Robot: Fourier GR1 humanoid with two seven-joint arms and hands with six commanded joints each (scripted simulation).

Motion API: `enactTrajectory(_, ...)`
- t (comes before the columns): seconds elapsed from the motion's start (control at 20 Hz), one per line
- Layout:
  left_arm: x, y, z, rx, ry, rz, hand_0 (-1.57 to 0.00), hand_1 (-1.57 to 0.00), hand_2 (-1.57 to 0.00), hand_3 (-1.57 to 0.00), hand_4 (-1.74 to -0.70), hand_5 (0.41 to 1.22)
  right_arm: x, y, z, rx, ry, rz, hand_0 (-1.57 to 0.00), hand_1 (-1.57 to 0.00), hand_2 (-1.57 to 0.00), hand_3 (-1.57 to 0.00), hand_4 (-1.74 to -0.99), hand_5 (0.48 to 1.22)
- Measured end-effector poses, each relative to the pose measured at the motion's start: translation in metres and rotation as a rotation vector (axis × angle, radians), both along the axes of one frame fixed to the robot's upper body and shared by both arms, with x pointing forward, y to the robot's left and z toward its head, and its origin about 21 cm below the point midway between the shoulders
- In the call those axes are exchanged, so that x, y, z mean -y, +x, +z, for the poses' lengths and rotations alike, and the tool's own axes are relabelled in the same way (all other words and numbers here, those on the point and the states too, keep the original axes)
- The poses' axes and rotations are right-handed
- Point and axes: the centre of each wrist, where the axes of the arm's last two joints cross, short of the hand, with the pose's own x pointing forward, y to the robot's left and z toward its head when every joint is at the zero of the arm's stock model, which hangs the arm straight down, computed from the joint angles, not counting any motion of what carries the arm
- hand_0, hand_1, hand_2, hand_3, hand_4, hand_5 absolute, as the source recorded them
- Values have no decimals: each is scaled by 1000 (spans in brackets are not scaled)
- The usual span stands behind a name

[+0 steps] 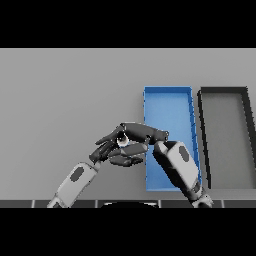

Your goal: Pick up the blue pipe and place it into the blue bin.

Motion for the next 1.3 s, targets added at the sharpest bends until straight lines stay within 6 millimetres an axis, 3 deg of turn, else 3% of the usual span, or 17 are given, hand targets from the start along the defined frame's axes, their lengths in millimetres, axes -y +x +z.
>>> enactTrajectory(0.1,1,0,0,-2,-7,-3,-11,-10,-10,-10,-918,527,2,1,11,-78,27,26,-1571,-1571,-1571,-1571,-1491,1221)
enactTrajectory(0.2,-3,-2,0,-27,11,2,-7,-6,-6,-6,-923,507,3,4,36,-118,84,16,-1571,-1571,-1571,-1571,-1491,1221)
enactTrajectory(0.35,-1,-6,0,-36,26,5,-3,-3,-3,-3,-927,493,8,10,85,-64,128,5,-1571,-1571,-1571,-1571,-1494,1221)
enactTrajectory(0.5,-1,-4,4,-21,32,9,-1,-1,-1,-1,-920,487,10,24,118,-3,175,7,-1571,-1571,-1571,-1571,-1495,1221)
enactTrajectory(0.7,-5,-5,7,4,37,9,0,0,0,0,-899,487,31,50,149,10,231,-242,-1571,-1571,-1571,-1571,-1497,1221)
enactTrajectory(0.85,-6,-3,9,-9,51,14,1,1,1,1,-889,484,53,79,145,-4,177,-406,-1571,-1571,-1571,-1571,-1498,1221)
enactTrajectory(0.95,-9,-2,7,-15,53,22,1,1,1,1,-886,482,72,97,130,-54,151,-509,-1571,-1571,-1571,-1571,-1498,1221)
enactTrajectory(1.15,-10,-2,7,0,58,18,1,1,1,1,-878,482,106,122,77,-201,47,-678,-1571,-1571,-1571,-1571,-1499,1221)
enactTrajectory(1.3,-13,-5,7,13,49,14,1,1,1,1,-870,483,127,122,33,-304,-14,-783,-1571,-1571,-1571,-1571,-1499,1221)
